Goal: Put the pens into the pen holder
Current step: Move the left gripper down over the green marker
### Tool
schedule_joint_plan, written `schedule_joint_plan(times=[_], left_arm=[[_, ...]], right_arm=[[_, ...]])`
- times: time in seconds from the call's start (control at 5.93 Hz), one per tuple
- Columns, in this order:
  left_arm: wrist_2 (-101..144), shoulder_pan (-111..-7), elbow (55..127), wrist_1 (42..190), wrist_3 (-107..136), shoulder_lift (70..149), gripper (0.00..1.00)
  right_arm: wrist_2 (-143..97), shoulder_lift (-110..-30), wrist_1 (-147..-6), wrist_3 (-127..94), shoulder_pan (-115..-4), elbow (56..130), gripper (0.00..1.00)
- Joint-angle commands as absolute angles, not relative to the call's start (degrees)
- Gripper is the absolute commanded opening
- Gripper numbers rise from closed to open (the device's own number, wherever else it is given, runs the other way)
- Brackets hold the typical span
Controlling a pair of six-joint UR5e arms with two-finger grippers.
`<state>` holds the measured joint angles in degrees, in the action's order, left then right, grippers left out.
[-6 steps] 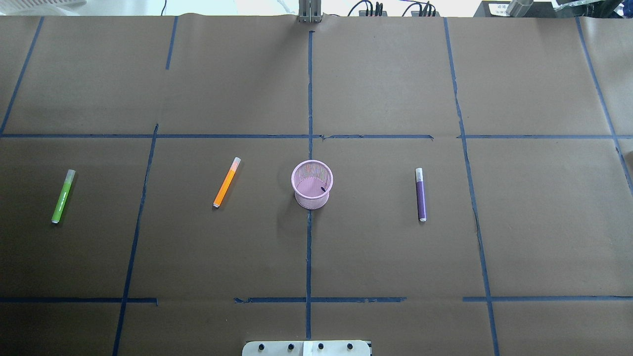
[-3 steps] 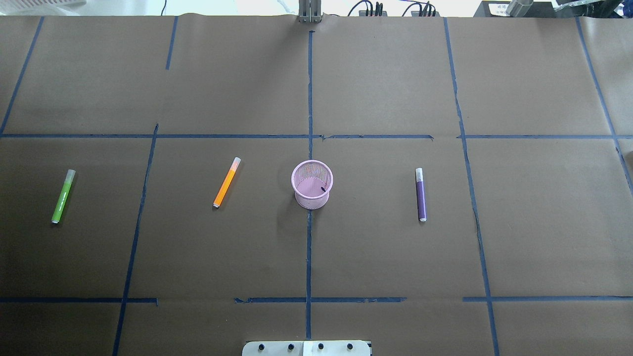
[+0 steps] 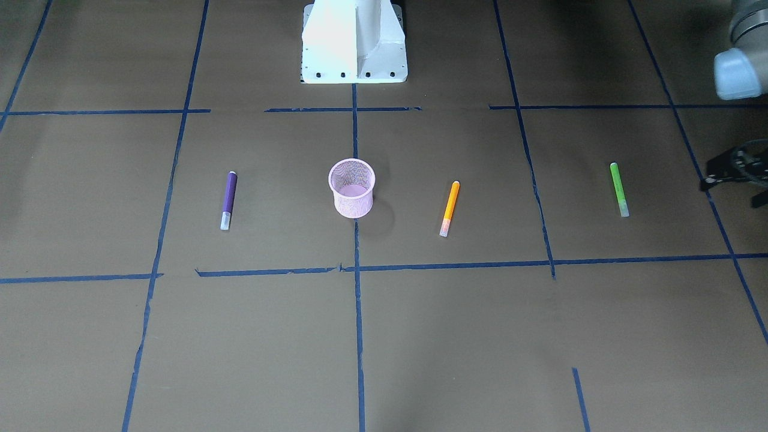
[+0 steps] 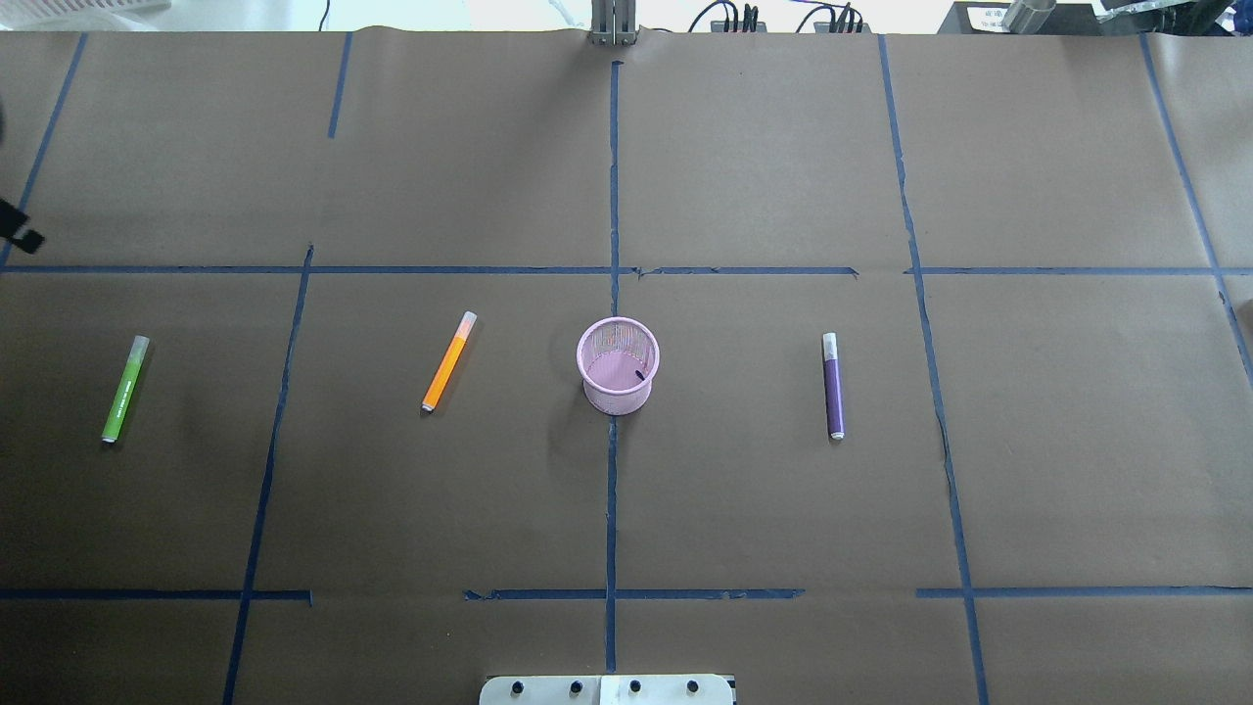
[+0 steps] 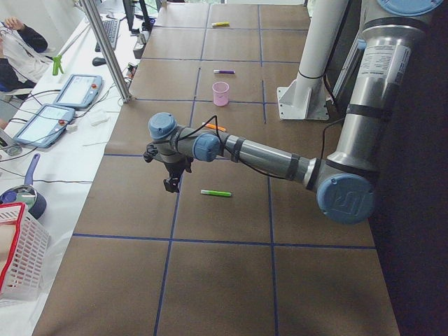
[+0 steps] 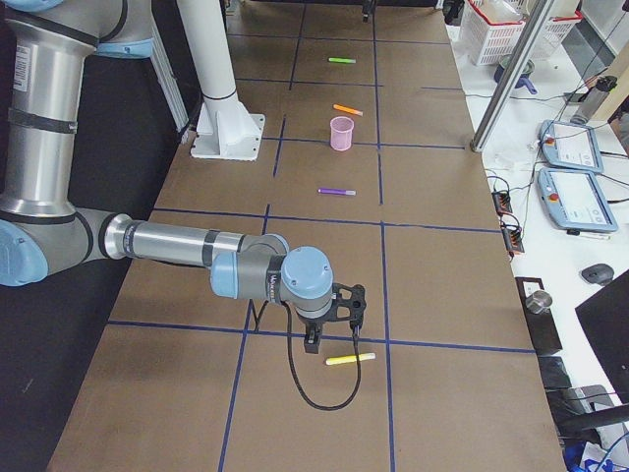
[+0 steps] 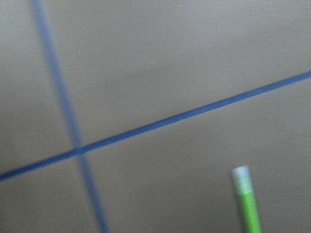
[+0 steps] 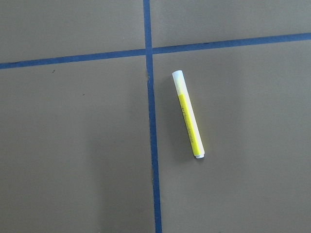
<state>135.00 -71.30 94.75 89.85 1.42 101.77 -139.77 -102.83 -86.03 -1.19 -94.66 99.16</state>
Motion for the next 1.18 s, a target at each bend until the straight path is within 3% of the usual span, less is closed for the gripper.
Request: schedule_joint_plan(times=[0.0, 0.34, 0.67, 1.01], left_arm=[[133.26, -65.85, 95.19, 92.53, 7.20, 103.62, 1.00], [132.37, -65.57, 97.71, 93.33, 17.74, 99.44, 1.00], [131.93, -63.74, 98.19, 109.43, 31.75, 89.86, 1.00], [119.76, -52.96, 97.74, 110.92, 40.74, 90.00, 1.00]], right_arm=[[-139.57, -102.66, -86.04, -0.79, -94.66, 98.62, 1.00], [-139.83, -102.74, -82.55, -0.70, -94.66, 98.62, 1.00], [-139.75, -102.48, -82.62, -1.23, -94.66, 98.70, 1.00], [-139.75, -100.99, -82.36, -1.23, -94.66, 96.44, 1.00]])
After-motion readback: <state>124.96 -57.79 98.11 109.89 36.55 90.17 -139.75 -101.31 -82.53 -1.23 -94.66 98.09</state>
